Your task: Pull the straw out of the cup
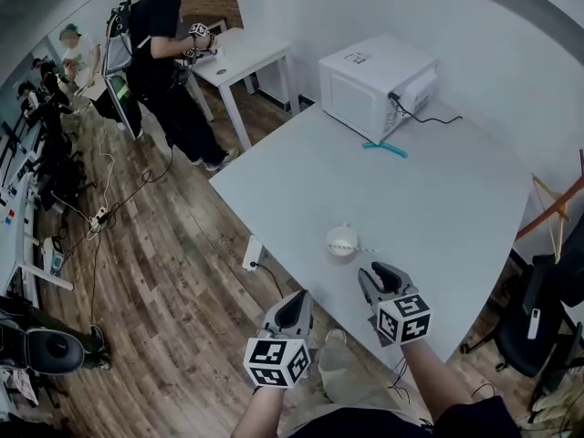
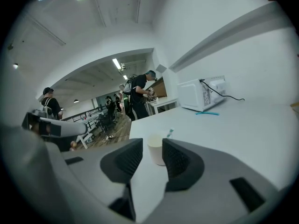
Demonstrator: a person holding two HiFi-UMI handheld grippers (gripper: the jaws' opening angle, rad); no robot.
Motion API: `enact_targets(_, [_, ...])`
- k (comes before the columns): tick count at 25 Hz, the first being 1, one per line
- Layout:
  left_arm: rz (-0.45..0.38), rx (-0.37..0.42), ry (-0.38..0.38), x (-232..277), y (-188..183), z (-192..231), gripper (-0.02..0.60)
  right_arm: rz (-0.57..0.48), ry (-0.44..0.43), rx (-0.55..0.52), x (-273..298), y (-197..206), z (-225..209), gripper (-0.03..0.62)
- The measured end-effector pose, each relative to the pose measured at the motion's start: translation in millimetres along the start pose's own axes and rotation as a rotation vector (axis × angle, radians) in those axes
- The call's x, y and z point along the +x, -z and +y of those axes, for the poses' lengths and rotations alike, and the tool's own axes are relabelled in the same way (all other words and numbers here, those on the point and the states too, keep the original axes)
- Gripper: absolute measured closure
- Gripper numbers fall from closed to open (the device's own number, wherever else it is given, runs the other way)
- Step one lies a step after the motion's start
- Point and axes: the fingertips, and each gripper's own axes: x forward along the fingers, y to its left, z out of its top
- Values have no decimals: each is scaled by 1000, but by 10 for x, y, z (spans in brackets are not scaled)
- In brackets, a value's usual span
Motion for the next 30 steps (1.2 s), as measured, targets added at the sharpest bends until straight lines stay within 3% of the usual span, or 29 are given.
enact_targets(10, [45,-14,14,279,78,136,563,64,19,5,358,113,-203,465])
enact_targets(19, [72,-35,15,454,144,233,563,54,37,-7,590,34,-318,468])
enact_targets(25, [75,-43,17,494,154,252,563,62,50,-31,652,17,-332,534])
enact_targets(30, [78,-45,16,493,175,258,563,62,55,-37,652,15,-329,546])
